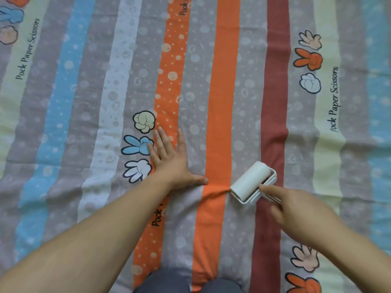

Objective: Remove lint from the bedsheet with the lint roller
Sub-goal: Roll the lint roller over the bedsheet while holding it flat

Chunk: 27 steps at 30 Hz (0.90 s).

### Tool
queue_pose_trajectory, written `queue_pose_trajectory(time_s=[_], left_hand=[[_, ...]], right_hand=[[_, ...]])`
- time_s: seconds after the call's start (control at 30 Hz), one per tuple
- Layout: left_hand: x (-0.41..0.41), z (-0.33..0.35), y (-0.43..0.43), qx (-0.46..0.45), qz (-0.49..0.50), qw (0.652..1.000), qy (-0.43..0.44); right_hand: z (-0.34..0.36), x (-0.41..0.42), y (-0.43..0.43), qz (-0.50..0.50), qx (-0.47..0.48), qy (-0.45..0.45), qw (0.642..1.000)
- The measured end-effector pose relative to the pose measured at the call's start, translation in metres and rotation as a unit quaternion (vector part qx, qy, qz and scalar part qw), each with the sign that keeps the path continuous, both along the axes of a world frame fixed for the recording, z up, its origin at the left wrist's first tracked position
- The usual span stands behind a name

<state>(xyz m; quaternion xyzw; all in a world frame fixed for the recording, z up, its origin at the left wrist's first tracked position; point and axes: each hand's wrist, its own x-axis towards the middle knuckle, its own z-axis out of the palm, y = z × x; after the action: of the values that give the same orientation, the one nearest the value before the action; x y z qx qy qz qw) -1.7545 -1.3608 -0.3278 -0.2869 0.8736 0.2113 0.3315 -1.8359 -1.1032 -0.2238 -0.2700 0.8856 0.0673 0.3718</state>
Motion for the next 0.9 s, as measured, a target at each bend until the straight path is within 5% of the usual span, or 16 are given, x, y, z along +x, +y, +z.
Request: queue_pose_trajectory(time_s=[0.17, 0.27, 0.37, 0.53, 0.9], left_hand=[[-0.005, -0.004, 0.01, 0.013, -0.067, 0.997, 0.025], [-0.003, -0.007, 0.008, 0.009, -0.072, 0.997, 0.024], [-0.007, -0.009, 0.007, 0.014, -0.065, 0.998, 0.018], [-0.011, -0.014, 0.004, 0.029, -0.057, 0.998, 0.002], [-0.011, -0.01, 0.012, -0.006, -0.042, 0.999, -0.008]], right_hand=[[0.055, -0.036, -0.03, 0.004, 0.052, -0.061, 0.997], [0.064, -0.049, -0.066, -0.041, -0.01, -0.042, 0.998], [0.023, -0.063, -0.112, -0.087, -0.119, 0.041, 0.988], [-0.047, -0.077, -0.158, -0.099, -0.138, 0.065, 0.983], [-0.025, -0.034, -0.003, -0.066, -0.063, 0.037, 0.995]])
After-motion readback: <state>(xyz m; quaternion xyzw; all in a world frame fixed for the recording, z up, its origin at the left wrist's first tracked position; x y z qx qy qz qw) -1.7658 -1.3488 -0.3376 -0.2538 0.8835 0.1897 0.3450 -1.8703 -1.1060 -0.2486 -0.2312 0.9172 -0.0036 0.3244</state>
